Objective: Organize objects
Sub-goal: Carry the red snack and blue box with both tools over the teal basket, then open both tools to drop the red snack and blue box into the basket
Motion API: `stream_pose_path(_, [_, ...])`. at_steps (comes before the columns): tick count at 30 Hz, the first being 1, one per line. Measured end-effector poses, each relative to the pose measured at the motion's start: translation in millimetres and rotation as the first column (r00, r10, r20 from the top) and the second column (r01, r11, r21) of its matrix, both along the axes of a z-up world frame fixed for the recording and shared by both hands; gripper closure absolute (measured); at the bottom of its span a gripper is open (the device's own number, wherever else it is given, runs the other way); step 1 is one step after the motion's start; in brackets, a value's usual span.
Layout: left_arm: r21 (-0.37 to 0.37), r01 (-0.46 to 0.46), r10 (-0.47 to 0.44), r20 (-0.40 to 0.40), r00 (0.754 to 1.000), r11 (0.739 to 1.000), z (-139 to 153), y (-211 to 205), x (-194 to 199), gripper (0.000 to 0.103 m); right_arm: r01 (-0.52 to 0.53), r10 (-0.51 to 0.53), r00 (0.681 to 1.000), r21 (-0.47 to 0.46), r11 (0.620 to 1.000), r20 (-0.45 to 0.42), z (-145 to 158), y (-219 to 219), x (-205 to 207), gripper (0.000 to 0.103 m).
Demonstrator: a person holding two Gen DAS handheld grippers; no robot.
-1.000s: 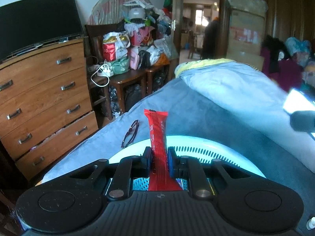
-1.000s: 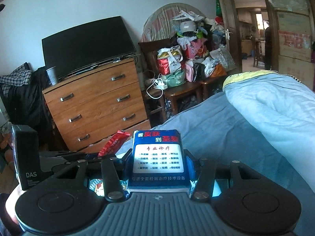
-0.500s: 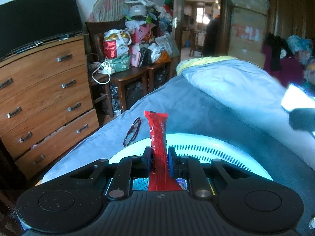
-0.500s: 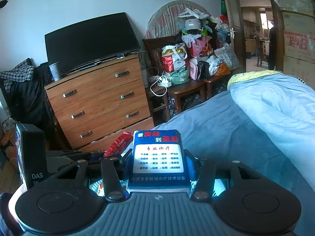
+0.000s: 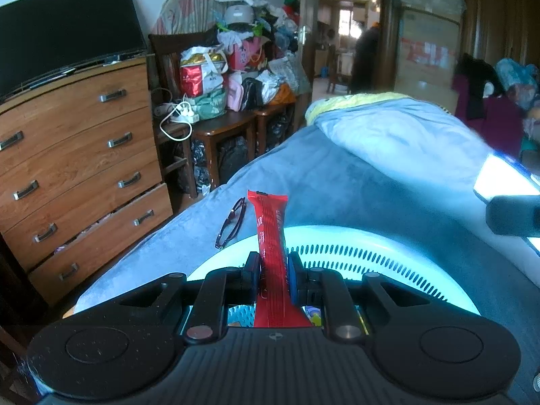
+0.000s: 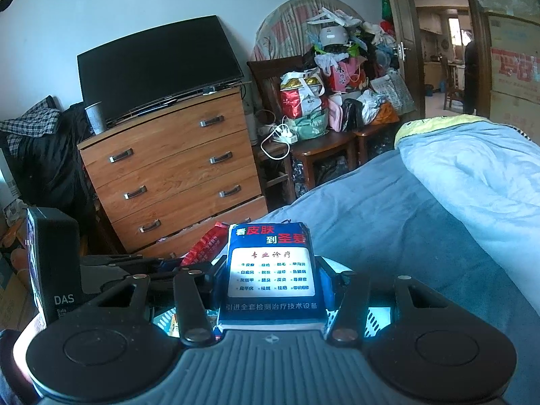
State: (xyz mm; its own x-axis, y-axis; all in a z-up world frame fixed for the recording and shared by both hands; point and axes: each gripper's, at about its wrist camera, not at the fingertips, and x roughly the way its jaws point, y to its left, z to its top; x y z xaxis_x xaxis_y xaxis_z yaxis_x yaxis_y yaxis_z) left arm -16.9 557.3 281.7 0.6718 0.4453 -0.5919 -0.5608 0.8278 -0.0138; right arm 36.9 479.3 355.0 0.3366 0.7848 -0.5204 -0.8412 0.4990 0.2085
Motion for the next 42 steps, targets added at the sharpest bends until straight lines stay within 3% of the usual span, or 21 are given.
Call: stream_pose_path(42, [-0.001,-0.014,0.014,-0.008,1.000,1.000,-5,5,-1,0.084,0.008,-0.008,1.000,-0.005,1.000,-0.010,-9,13,1,0.049])
